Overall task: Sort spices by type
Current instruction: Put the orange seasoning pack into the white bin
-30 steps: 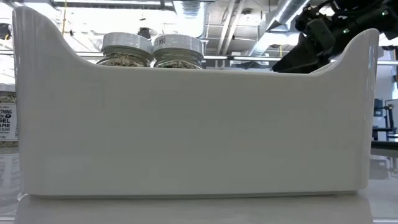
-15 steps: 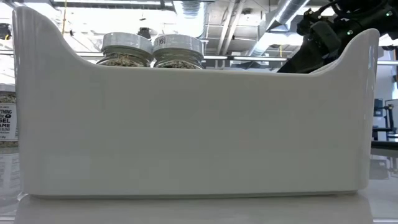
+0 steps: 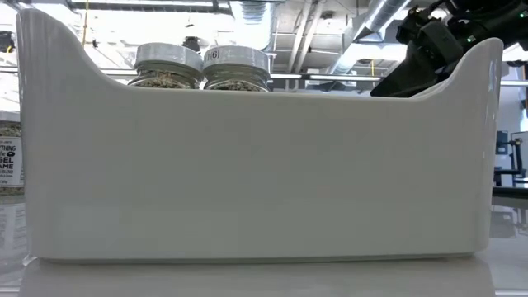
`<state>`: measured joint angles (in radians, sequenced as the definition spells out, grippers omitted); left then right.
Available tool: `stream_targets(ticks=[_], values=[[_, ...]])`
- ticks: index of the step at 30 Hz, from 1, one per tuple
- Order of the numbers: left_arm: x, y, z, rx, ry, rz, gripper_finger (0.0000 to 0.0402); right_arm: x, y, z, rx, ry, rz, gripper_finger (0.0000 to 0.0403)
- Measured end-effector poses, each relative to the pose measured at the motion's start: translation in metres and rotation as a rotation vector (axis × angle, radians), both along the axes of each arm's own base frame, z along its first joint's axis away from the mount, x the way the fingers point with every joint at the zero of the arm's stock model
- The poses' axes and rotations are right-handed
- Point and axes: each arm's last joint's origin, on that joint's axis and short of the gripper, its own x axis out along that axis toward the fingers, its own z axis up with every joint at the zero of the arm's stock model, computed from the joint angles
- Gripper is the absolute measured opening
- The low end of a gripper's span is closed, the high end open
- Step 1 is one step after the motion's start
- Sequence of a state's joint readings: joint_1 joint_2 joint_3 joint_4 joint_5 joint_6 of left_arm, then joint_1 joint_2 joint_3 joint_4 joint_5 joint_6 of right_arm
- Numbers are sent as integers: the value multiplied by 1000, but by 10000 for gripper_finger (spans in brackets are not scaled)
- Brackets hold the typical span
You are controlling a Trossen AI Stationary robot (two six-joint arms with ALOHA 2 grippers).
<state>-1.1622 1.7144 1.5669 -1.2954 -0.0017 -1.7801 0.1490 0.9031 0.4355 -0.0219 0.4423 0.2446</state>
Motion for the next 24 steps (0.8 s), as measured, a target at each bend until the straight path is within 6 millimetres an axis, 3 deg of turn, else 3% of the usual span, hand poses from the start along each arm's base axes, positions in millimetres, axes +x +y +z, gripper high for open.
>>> stream_targets(ticks=[5,13,24], values=[[4,-12,-17,18,37,-87,296,0,0,0,-1,1,0,330],[-3,-12,-18,35,74,-88,247,0,0,0,-2,0,-1,330],[-6,-3,12,-13,19,-44,229,0,0,0,0,-1,-3,330]])
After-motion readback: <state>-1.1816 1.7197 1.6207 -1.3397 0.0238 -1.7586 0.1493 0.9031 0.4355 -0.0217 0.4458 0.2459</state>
